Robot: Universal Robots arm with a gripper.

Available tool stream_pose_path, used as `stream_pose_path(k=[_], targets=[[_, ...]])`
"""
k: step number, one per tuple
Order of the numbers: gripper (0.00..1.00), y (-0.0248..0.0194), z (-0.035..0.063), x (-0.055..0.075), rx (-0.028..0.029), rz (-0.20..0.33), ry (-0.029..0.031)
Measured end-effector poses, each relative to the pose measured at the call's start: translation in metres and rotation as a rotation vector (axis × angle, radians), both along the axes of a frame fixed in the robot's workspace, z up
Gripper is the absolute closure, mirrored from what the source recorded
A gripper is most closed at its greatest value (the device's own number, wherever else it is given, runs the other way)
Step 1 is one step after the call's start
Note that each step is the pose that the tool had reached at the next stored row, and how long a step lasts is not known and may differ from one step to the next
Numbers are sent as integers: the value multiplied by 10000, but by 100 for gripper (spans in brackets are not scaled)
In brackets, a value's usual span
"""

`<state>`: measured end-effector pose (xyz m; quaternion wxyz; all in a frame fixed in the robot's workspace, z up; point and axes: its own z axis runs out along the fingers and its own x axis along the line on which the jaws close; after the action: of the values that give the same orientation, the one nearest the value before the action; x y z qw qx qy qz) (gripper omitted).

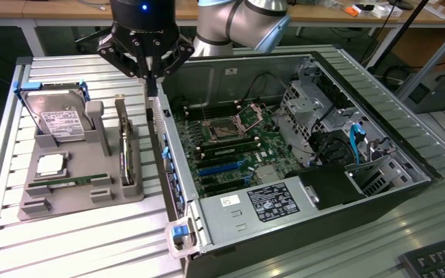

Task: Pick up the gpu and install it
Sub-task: 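Reach for the gpu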

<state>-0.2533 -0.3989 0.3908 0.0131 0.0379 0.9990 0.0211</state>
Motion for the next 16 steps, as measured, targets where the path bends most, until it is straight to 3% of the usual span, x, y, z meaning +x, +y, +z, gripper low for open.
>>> stream_pose_path(k=[16], targets=[[89, 0, -4, -86, 1, 0, -1]])
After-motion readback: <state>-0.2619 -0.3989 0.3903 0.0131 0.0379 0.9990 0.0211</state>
